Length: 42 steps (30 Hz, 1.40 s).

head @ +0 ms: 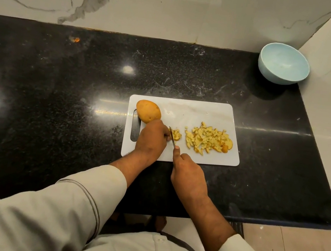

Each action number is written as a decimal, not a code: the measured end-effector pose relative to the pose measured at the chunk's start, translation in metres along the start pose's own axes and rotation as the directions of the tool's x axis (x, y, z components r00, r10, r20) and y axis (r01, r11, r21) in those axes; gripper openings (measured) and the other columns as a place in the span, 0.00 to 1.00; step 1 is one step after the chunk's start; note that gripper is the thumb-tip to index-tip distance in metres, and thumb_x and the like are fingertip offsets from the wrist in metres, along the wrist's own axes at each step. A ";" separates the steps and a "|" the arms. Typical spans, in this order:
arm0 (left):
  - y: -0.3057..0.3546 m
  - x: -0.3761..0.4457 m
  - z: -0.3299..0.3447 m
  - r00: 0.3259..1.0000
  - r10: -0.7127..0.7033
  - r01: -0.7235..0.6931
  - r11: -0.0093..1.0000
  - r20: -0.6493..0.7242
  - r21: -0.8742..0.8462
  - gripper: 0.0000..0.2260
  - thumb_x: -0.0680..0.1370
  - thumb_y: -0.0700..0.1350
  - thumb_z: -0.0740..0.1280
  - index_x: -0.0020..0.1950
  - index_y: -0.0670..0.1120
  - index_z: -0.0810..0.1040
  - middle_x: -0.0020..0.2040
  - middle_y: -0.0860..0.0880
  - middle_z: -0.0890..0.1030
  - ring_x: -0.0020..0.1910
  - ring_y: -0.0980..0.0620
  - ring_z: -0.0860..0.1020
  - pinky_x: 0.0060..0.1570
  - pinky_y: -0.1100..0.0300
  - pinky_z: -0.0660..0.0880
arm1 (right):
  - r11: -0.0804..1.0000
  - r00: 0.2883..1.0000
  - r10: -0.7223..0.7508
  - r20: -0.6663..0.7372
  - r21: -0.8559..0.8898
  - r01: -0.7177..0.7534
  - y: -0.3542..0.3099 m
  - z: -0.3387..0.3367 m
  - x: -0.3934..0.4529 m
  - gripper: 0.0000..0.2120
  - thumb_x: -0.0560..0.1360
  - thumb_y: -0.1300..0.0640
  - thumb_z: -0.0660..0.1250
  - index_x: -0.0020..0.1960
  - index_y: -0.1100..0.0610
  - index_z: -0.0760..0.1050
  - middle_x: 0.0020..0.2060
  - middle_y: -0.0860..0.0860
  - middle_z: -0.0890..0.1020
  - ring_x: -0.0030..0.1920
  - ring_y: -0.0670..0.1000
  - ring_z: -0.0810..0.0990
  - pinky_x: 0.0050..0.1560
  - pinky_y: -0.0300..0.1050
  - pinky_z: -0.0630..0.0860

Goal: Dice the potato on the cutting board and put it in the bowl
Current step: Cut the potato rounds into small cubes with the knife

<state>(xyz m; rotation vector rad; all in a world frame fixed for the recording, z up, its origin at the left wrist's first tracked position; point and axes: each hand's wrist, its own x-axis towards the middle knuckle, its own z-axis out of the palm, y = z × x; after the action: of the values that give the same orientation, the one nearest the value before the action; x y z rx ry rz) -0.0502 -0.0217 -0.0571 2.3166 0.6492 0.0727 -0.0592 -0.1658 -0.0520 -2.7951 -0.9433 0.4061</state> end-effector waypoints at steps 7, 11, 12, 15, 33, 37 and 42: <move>0.006 0.007 -0.006 0.996 0.041 -0.049 0.994 0.079 0.100 0.05 0.76 0.39 0.69 0.48 0.40 0.83 0.48 0.44 0.78 0.47 0.47 0.78 0.46 0.54 0.75 | 0.999 0.997 -0.012 0.072 -0.029 0.014 -0.008 -0.004 0.019 0.29 0.79 0.63 0.56 0.78 0.60 0.50 0.56 0.57 0.74 0.50 0.58 0.78 0.39 0.46 0.64; 0.005 0.003 -0.004 0.999 0.021 -0.023 0.997 0.029 0.076 0.05 0.76 0.40 0.69 0.48 0.41 0.84 0.48 0.46 0.79 0.46 0.48 0.77 0.44 0.57 0.74 | 0.999 0.995 -0.019 0.098 -0.046 0.023 -0.004 -0.003 0.007 0.30 0.79 0.63 0.55 0.78 0.60 0.49 0.56 0.57 0.74 0.50 0.57 0.78 0.40 0.48 0.69; 0.005 0.003 -0.003 1.000 0.009 -0.011 0.997 0.017 0.071 0.05 0.76 0.40 0.69 0.48 0.42 0.84 0.48 0.46 0.79 0.46 0.48 0.77 0.44 0.57 0.74 | 0.998 0.993 -0.034 0.109 -0.057 0.041 -0.001 -0.002 -0.001 0.30 0.79 0.63 0.55 0.78 0.60 0.48 0.57 0.57 0.74 0.50 0.56 0.78 0.42 0.48 0.72; 0.002 0.002 -0.001 1.000 -0.019 0.019 0.999 0.005 0.049 0.06 0.77 0.42 0.69 0.50 0.42 0.84 0.48 0.47 0.79 0.47 0.48 0.77 0.44 0.58 0.73 | 0.995 0.989 -0.066 0.132 -0.065 0.075 0.012 -0.003 -0.019 0.30 0.80 0.62 0.55 0.78 0.59 0.48 0.59 0.55 0.74 0.51 0.53 0.77 0.47 0.47 0.75; -0.005 -0.005 0.000 0.994 0.037 -0.023 0.990 -0.104 0.136 0.11 0.80 0.42 0.60 0.52 0.45 0.83 0.48 0.47 0.80 0.47 0.46 0.78 0.44 0.56 0.74 | 0.999 1.000 0.015 -0.018 0.034 -0.015 -0.002 0.004 -0.007 0.26 0.81 0.58 0.54 0.78 0.56 0.55 0.53 0.53 0.75 0.45 0.54 0.78 0.39 0.47 0.73; 0.000 -0.001 0.002 0.994 0.073 -0.050 0.969 -0.085 0.241 0.12 0.81 0.42 0.58 0.47 0.45 0.81 0.46 0.47 0.79 0.43 0.47 0.78 0.36 0.59 0.69 | 0.999 1.000 0.023 -0.018 0.049 -0.022 0.007 0.002 -0.009 0.25 0.81 0.58 0.54 0.78 0.56 0.55 0.54 0.53 0.75 0.45 0.54 0.78 0.40 0.48 0.74; -0.002 0.001 0.004 0.996 0.067 -0.057 0.981 -0.053 0.184 0.10 0.80 0.41 0.60 0.54 0.45 0.81 0.51 0.46 0.79 0.50 0.46 0.78 0.43 0.58 0.72 | 0.999 1.000 -0.009 -0.029 0.044 0.010 0.013 0.001 -0.011 0.25 0.82 0.57 0.54 0.78 0.57 0.55 0.53 0.53 0.76 0.45 0.53 0.78 0.41 0.47 0.74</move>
<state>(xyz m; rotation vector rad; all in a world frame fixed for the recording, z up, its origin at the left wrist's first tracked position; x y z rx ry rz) -0.0493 -0.0217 -0.0615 2.5195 0.6356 0.1149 -0.0600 -0.1826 -0.0536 -2.7483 -0.9302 0.3794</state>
